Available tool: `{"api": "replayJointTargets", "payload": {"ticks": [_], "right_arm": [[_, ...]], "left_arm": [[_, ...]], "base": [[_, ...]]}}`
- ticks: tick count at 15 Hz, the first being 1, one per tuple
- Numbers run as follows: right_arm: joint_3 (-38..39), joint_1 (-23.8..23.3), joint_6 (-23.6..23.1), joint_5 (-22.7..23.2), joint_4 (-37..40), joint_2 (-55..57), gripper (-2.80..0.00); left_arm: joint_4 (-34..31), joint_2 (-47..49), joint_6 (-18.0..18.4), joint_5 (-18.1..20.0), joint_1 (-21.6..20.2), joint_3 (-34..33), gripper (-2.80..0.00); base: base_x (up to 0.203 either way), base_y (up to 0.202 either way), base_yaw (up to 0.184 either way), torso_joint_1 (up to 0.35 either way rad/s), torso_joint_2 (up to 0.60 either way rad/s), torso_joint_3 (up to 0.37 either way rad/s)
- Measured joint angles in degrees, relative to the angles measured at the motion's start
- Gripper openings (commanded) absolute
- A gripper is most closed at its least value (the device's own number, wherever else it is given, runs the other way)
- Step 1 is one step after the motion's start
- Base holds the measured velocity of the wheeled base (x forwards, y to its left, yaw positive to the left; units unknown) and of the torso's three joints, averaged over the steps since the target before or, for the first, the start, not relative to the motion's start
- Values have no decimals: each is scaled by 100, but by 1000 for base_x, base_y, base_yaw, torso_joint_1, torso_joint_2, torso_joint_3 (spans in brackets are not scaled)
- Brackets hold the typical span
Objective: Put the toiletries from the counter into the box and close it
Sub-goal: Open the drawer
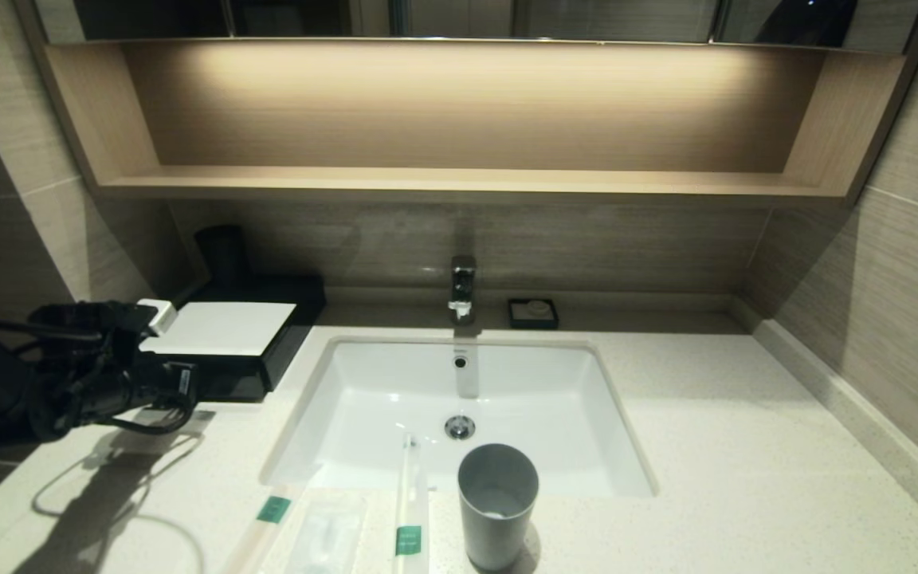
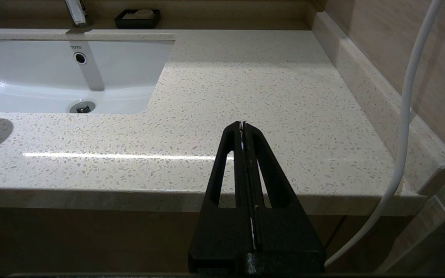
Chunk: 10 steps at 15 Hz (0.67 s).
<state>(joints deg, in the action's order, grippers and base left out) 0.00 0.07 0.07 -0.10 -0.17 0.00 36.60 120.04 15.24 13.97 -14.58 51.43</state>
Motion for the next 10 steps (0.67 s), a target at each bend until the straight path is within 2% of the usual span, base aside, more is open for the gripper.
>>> {"api": "replayJointTargets", "payload": {"ticks": [10], "right_arm": [[0, 0, 2, 0, 3, 0, -280]], "left_arm": [[-126, 38, -6, -50, 15, 91, -280]], "base": [[0, 0, 0, 0, 0, 0]]}}
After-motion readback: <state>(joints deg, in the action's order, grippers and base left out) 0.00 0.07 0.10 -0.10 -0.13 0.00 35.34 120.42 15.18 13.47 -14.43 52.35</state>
